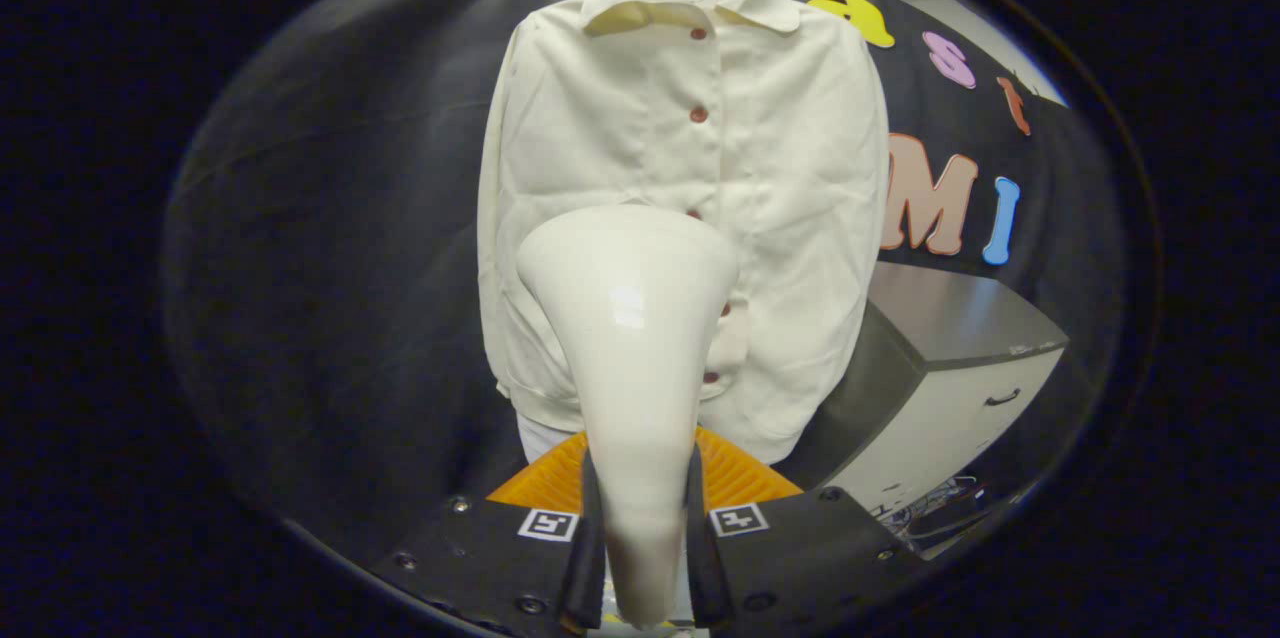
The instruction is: Iron the clothes twice with a garment steamer, once on the left side and once on the right side.
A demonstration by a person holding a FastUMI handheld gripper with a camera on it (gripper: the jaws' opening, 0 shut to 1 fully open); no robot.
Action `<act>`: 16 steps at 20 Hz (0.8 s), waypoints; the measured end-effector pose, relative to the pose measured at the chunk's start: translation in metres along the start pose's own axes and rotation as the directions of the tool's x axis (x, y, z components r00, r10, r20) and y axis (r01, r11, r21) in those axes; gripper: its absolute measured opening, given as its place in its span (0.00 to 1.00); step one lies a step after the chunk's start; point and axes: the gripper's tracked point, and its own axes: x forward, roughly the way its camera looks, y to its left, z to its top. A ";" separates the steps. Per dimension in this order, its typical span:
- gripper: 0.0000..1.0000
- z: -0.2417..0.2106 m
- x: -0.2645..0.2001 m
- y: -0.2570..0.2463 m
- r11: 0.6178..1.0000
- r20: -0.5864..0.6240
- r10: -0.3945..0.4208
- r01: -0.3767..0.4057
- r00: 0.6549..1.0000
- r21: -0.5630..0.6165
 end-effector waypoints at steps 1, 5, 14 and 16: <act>0.34 0.007 -0.008 -0.009 1.000 0.012 0.001 -0.001 1.000 0.001; 0.33 0.040 -0.032 -0.036 1.000 0.065 0.007 -0.008 0.998 0.015; 0.33 0.119 -0.043 -0.077 0.998 0.186 -0.005 -0.006 0.982 0.059; 0.33 0.135 -0.036 -0.086 0.998 0.190 -0.011 -0.002 0.982 0.066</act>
